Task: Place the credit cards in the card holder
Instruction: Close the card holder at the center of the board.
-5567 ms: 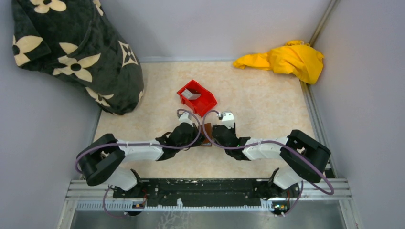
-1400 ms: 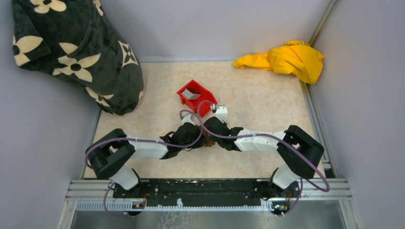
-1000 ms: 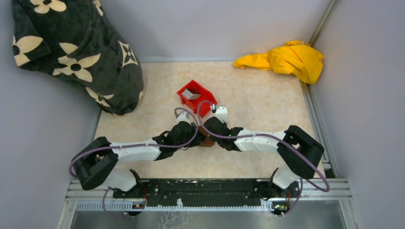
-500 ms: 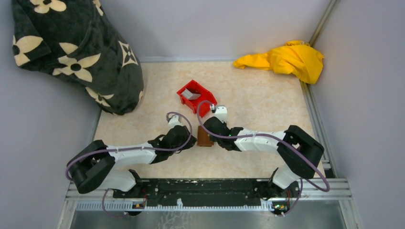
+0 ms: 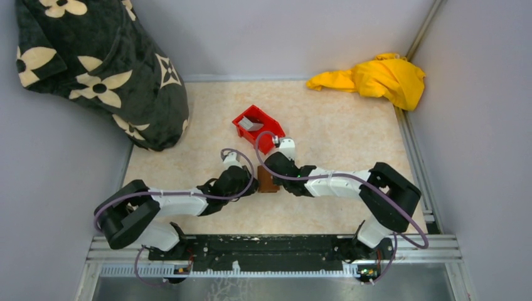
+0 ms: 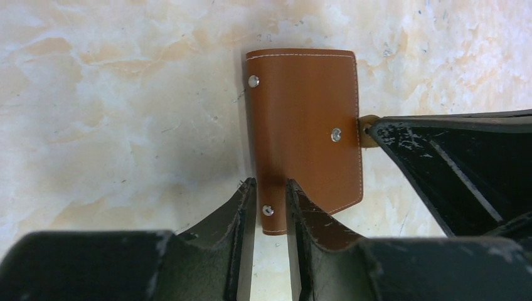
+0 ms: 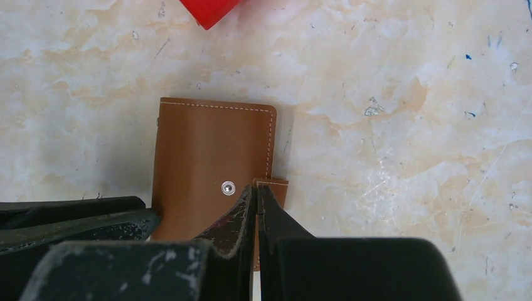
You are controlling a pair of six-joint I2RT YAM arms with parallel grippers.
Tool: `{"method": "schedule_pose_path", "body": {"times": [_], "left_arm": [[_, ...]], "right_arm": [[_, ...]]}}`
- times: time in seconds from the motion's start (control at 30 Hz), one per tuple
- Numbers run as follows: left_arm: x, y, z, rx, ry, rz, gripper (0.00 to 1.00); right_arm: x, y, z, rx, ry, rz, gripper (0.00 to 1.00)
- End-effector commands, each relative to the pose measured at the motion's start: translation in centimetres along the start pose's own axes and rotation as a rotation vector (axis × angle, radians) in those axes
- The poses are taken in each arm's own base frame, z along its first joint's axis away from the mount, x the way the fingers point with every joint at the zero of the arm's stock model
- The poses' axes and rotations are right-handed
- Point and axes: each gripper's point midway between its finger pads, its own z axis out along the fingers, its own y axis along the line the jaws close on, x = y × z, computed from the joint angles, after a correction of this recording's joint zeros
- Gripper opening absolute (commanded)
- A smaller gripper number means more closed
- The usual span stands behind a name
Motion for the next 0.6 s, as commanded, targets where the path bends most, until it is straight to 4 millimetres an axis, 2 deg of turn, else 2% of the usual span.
{"method": "schedule_pose_path", "body": {"times": [0.0, 0.57], "left_arm": [[-0.5, -0.9, 0.3, 0.043, -0.015, 0.01, 0.3], [0.8, -0.8, 1.2, 0.047, 0.027, 0.014, 0.28]], "right_arm": [[-1.8, 1.7, 0.1, -0.04, -0.03, 0.013, 0.0], [-2.0, 2.8, 0.6, -0.063, -0.02, -0.009, 0.0]]}}
